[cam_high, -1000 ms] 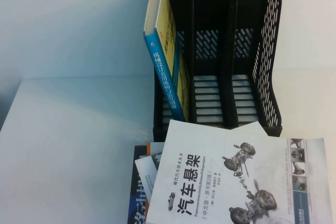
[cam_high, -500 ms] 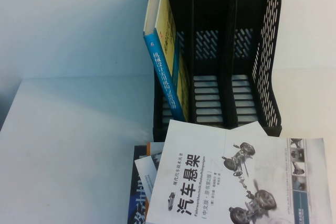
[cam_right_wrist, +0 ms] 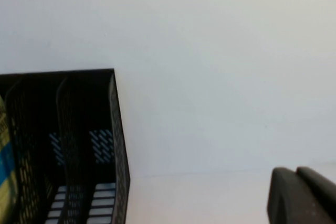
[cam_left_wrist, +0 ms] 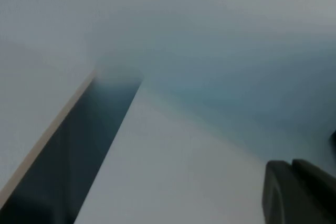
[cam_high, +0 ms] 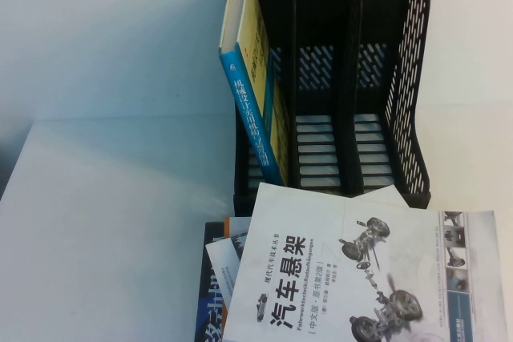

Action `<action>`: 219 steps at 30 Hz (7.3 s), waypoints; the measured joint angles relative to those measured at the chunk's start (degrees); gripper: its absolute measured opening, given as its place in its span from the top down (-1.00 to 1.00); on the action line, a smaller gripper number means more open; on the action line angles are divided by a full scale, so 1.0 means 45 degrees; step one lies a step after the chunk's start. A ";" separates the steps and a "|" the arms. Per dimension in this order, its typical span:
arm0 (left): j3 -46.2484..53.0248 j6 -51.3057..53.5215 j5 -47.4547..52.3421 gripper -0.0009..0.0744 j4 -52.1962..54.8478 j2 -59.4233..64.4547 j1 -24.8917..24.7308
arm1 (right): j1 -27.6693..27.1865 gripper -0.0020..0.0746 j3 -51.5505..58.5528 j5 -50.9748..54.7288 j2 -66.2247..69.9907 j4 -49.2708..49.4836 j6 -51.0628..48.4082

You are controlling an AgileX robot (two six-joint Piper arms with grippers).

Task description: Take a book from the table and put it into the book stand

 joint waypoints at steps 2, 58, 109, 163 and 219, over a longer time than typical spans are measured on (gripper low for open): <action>0.0000 0.0921 0.2040 0.99 -0.0682 0.0704 -0.0670 | 0.0000 0.96 0.0000 0.0345 0.0000 0.0209 0.0000; -0.1978 2.2329 0.7195 0.98 -2.3532 0.8004 0.4778 | 0.0928 0.96 0.1144 0.4324 0.7750 0.5577 -0.4087; -0.2032 2.4472 0.8803 -0.11 -2.4975 1.4989 0.4161 | 0.4990 0.95 0.0315 0.0356 1.3689 0.9608 -0.6167; -1.8742 1.0075 0.7614 0.67 -0.9881 1.3931 -0.4215 | 0.5061 0.95 0.0231 0.3245 0.7648 0.7900 -0.5944; -1.9277 1.1835 0.8397 0.96 -0.8937 1.5004 -0.4211 | 0.5061 0.95 -0.1022 0.2872 0.5785 0.2481 -0.4140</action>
